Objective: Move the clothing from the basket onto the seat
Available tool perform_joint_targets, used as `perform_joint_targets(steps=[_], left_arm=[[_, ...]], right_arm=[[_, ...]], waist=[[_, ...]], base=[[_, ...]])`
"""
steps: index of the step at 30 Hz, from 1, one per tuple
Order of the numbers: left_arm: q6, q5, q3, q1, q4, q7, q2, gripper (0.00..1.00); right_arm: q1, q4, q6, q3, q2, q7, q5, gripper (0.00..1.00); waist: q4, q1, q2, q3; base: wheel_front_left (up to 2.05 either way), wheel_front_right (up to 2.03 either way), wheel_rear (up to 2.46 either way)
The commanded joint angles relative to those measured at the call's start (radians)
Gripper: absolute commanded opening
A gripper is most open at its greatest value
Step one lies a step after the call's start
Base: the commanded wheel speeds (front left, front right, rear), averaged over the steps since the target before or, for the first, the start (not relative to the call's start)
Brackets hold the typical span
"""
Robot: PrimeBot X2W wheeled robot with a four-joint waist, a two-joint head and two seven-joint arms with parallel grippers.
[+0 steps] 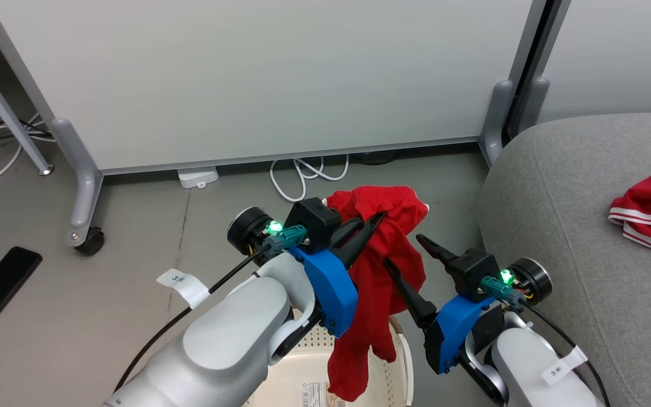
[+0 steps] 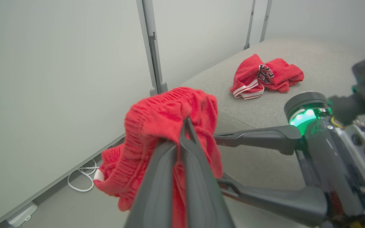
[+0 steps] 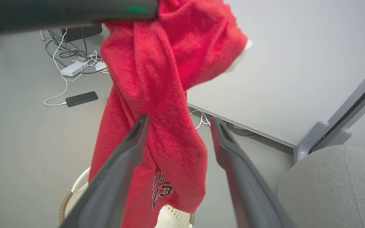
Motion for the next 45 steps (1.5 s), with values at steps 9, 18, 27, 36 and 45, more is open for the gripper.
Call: perform_joint_targets(steps=[9, 18, 27, 36, 45], left_arm=[[-0.008, -0.02, -0.02, -0.008, -0.04, -0.013, 0.006, 0.0], [-0.009, -0.037, -0.027, -0.019, -0.056, -0.009, 0.008, 0.0], [-0.007, -0.043, -0.028, -0.023, -0.05, -0.011, 0.01, 0.0], [0.004, -0.051, -0.023, -0.02, -0.047, -0.021, 0.015, 0.0], [0.015, -0.065, -0.023, -0.008, -0.041, -0.012, 0.015, 1.0]], right_arm=[[-0.035, 0.06, 0.001, 0.08, -0.026, 0.008, 0.077, 1.0], [-0.063, 0.121, 0.001, 0.111, -0.013, -0.009, 0.124, 0.0], [-0.083, 0.164, 0.001, 0.125, -0.005, -0.037, 0.152, 0.0], [-0.094, 0.187, 0.001, 0.137, 0.001, -0.054, 0.164, 0.0], [-0.095, 0.203, 0.001, 0.139, -0.002, -0.07, 0.179, 0.0]], waist=[[0.006, -0.0001, -0.0001, -0.012], [0.01, -0.0001, -0.0001, -0.012], [0.006, -0.0001, -0.0001, -0.011], [-0.001, -0.0001, -0.0001, -0.007], [-0.001, -0.0001, -0.0001, -0.007]], base=[[0.0, 0.0, 0.0], [0.0, 0.0, 0.0], [0.0, 0.0, 0.0], [0.0, 0.0, 0.0], [0.0, 0.0, 0.0]])
